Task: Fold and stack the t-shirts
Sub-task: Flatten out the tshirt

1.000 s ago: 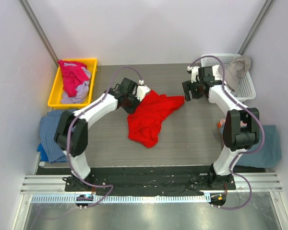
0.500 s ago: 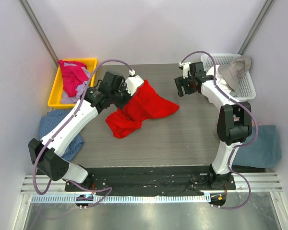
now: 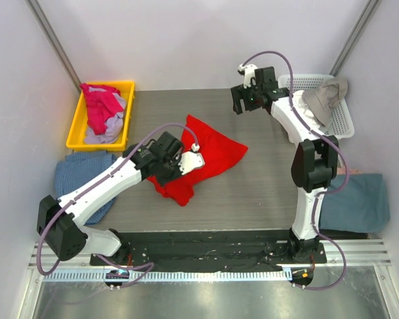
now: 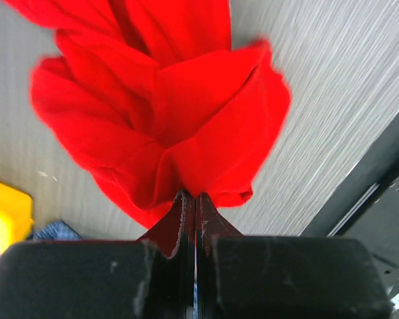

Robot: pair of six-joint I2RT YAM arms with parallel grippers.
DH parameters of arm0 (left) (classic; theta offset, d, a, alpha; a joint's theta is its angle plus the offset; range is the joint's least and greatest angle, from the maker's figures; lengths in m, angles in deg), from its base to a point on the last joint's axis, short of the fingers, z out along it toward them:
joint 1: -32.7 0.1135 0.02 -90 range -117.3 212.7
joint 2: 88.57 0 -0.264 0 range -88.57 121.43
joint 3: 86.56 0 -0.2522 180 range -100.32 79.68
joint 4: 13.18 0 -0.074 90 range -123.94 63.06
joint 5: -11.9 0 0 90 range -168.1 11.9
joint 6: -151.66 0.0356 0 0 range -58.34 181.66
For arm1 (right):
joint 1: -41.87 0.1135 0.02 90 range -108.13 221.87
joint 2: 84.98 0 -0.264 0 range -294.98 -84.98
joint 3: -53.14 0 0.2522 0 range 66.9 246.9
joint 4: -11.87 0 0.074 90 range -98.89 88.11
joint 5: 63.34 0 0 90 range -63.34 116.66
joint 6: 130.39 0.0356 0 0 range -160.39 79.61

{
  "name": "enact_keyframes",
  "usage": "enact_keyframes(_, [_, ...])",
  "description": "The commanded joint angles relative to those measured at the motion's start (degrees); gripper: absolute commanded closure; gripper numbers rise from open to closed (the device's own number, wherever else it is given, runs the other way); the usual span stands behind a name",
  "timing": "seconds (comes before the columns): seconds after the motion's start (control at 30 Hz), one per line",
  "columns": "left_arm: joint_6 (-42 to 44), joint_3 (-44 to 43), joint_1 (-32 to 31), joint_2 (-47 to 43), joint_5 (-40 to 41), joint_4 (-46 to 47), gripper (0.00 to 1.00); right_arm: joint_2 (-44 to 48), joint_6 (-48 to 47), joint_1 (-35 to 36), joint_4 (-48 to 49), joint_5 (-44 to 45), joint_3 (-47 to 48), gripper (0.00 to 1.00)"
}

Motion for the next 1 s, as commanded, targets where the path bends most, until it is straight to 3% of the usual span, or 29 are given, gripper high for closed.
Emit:
enact_keyframes(0.0, [2.8, 4.2, 0.1, -0.7, 4.3, 3.6, 1.00, -6.8, 2.1, 2.7, -1.2, -5.7, 9.2, 0.17])
enact_keyframes(0.23, [3.1, 7.6, 0.1, 2.8, 9.4, 10.3, 1.00, -13.9, 0.7, 7.9, -5.3, -5.6, 16.6, 0.18])
enact_keyframes(0.87, [2.0, 8.7, 0.2, 5.7, 10.6, 16.2, 1.00, -9.4, -1.6, 11.4, -1.9, -1.8, -1.1, 0.24])
enact_keyframes(0.97, [2.0, 8.9, 0.1, 5.7, 10.6, 16.4, 1.00, -9.4, -1.7, 11.5, -1.5, -1.6, -1.6, 0.32])
